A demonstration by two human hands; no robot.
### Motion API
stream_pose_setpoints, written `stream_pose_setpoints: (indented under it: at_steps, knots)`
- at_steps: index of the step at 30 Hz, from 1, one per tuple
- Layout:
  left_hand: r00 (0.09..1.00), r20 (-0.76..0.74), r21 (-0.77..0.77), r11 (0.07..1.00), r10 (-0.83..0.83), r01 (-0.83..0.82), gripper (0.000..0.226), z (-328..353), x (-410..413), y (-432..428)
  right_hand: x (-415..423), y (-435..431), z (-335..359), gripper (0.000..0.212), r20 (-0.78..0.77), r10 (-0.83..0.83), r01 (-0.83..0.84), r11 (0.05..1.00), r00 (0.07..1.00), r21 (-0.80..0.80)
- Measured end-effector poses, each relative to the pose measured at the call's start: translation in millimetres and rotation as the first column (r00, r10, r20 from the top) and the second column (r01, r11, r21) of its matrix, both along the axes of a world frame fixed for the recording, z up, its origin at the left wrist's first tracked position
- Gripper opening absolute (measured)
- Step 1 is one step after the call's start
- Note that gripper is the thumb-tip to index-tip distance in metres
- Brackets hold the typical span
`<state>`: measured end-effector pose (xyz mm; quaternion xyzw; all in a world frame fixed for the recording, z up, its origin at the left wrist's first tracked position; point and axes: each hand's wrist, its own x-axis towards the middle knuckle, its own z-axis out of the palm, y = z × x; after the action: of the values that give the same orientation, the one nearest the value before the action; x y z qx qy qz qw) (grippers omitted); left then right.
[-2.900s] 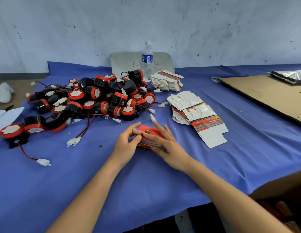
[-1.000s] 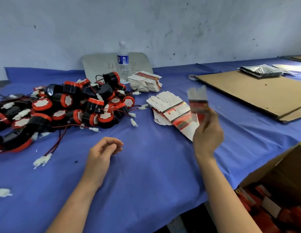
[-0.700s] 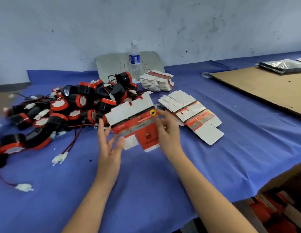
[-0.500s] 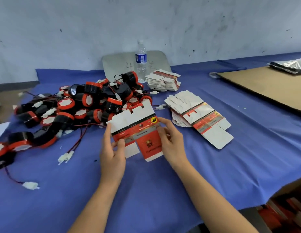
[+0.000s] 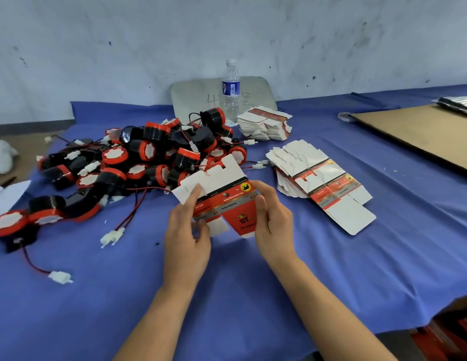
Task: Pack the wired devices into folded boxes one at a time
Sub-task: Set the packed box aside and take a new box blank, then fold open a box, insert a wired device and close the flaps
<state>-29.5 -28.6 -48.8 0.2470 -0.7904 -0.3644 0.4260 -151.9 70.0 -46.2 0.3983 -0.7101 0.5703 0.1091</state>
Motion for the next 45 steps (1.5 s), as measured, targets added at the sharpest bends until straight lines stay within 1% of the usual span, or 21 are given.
stream_pose_setpoints:
  at_steps: [2,4,6,9,11,13,14,16,17,18,20,21,23,24,26,29,32,34,37,39,45]
  knots:
    - [1.000,-0.016,0.013,1.000,-0.002,0.002,0.077,-2.2,0.3,-1.9,1.9,0.5,1.8,0.032,-0.028,0.003,-0.004,1.000,1.000,-0.010]
    - [1.000,-0.025,0.019,1.000,0.012,-0.012,0.066,-2.8,-0.4,-3.0,3.8,1.2,4.7,0.033,-0.073,-0.006,0.002,0.999,0.997,-0.043]
    - [0.998,-0.054,0.030,0.999,0.011,-0.010,0.056,-1.7,-0.4,-1.4,7.8,0.9,7.4,0.035,-0.196,-0.055,0.042,0.997,0.979,-0.069]
    - [0.983,-0.173,0.113,0.990,-0.059,0.079,0.047,2.2,0.1,1.1,13.9,-2.6,9.9,0.040,-0.374,-0.133,0.119,0.991,0.918,-0.061]
    - [0.967,-0.243,0.141,0.984,-0.073,0.110,0.044,5.0,0.5,3.6,16.8,-5.0,11.2,0.041,-0.406,-0.150,0.144,0.989,0.902,-0.044]
    - [0.966,-0.248,0.089,0.991,-0.079,0.104,0.045,9.1,0.8,10.8,18.2,-6.6,11.1,0.041,-0.407,-0.098,0.125,0.991,0.908,0.039]
    - [0.964,-0.245,0.053,0.992,-0.099,0.115,0.051,10.5,0.5,15.7,19.5,-7.1,11.0,0.042,-0.390,-0.016,0.066,0.991,0.921,0.116]
    - [0.957,-0.244,0.005,0.987,-0.154,0.160,0.072,10.7,-1.1,21.5,20.8,-7.0,10.4,0.047,-0.280,0.190,-0.115,0.958,0.941,0.262]
    - [0.959,-0.233,-0.003,0.986,-0.163,0.167,0.080,9.0,-1.0,20.2,20.3,-6.4,9.5,0.050,-0.226,0.249,-0.180,0.940,0.942,0.289]
    - [0.962,-0.222,0.005,0.987,-0.158,0.163,0.080,8.0,-0.1,17.3,19.3,-5.8,9.1,0.053,-0.189,0.276,-0.215,0.933,0.943,0.287]
    - [0.969,-0.208,0.058,0.988,-0.131,0.146,0.060,6.5,2.5,11.5,18.9,-5.2,8.2,0.063,-0.108,0.303,-0.271,0.932,0.947,0.239]
    - [0.973,-0.203,0.089,0.987,-0.111,0.132,0.046,5.0,3.6,9.8,19.5,-5.5,9.0,0.069,-0.045,0.319,-0.305,0.931,0.947,0.201]
    - [0.972,-0.217,0.144,0.982,-0.092,0.125,0.031,4.8,4.2,10.2,20.3,-5.8,11.2,0.085,0.116,0.338,-0.348,0.934,0.934,0.080]
    - [0.966,-0.235,0.182,0.971,-0.111,0.156,0.031,6.2,3.5,11.7,19.6,-5.1,11.6,0.092,0.200,0.343,-0.351,0.936,0.918,0.004]
    - [0.943,-0.272,0.244,0.934,-0.192,0.261,0.046,7.9,1.1,12.9,15.9,-2.1,11.3,0.095,0.283,0.339,-0.327,0.941,0.897,-0.089]
    - [0.934,-0.282,0.281,0.912,-0.218,0.298,0.076,7.7,-1.4,10.1,14.4,0.1,10.0,0.077,0.252,0.332,-0.309,0.943,0.909,-0.126]
    - [0.939,-0.276,0.276,0.918,-0.206,0.283,0.086,6.8,-1.1,6.8,16.9,0.5,11.2,0.055,0.241,0.362,-0.325,0.928,0.900,-0.180]
    - [0.940,-0.267,0.244,0.929,-0.213,0.279,0.090,7.3,0.9,7.0,17.0,1.1,12.0,0.048,0.277,0.375,-0.318,0.920,0.885,-0.231]
    - [0.938,-0.247,0.118,0.953,-0.244,0.279,0.086,11.4,4.4,11.2,16.6,3.1,13.2,0.043,0.286,0.360,-0.277,0.916,0.888,-0.291]
    - [0.938,-0.237,0.052,0.961,-0.254,0.273,0.084,12.9,4.4,12.7,17.4,4.0,15.5,0.049,0.266,0.350,-0.263,0.913,0.898,-0.312]
    - [0.947,-0.169,0.002,0.961,-0.272,0.276,0.082,12.3,4.0,16.2,15.1,3.7,18.0,0.048,0.216,0.334,-0.260,0.914,0.917,-0.310]
